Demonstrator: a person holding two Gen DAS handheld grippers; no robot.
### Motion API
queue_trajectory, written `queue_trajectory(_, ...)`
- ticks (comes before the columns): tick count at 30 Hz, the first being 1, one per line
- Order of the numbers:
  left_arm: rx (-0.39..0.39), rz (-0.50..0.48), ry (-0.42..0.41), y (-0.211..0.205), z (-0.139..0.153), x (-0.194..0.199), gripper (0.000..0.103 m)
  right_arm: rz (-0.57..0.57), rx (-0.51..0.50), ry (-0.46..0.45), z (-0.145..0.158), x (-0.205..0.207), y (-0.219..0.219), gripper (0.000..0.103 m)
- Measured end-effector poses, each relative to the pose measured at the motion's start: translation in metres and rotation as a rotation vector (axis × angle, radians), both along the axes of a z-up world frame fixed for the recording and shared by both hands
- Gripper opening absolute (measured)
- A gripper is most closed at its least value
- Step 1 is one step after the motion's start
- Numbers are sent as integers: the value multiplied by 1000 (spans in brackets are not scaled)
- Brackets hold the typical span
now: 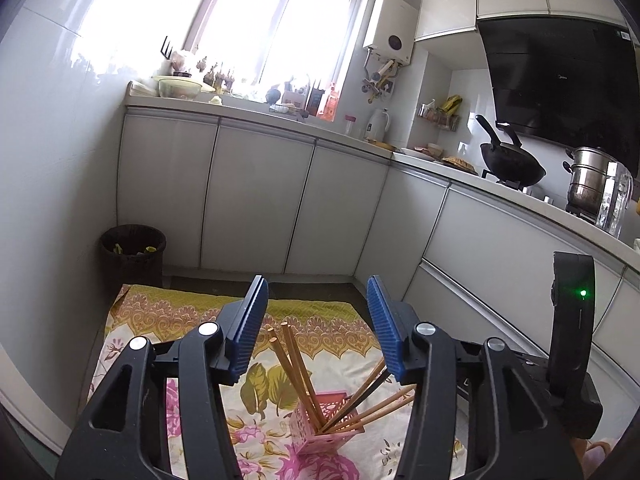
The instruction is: Organize utensils
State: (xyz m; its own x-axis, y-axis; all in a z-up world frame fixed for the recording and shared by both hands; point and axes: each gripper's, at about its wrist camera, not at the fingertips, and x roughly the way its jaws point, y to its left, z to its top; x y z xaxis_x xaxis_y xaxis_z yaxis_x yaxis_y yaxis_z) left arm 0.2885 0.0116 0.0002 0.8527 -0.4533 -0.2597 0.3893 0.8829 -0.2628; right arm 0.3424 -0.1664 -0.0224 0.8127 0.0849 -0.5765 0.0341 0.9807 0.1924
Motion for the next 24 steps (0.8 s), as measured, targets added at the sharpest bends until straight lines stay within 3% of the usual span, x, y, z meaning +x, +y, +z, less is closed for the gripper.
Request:
queue_trajectory(8, -11, 7, -19, 4, 6, -6, 49, 3, -18, -10, 6, 2, 4, 8)
queue_trajectory(13, -12, 10, -26, 5, 9, -11, 51, -11, 7, 46, -4, 7, 0, 11)
queue_trajectory(18, -17, 20, -28, 8, 14, -15, 57, -49, 99, -35, 13, -10, -25, 46)
queue_trajectory(20, -13, 22, -32, 6, 16, -19, 59, -52, 123, -54, 21, -15, -32, 54)
queue_trajectory(24, -1, 16, -46, 2, 23, -30, 60, -81, 161, -95, 34, -32, -48, 54)
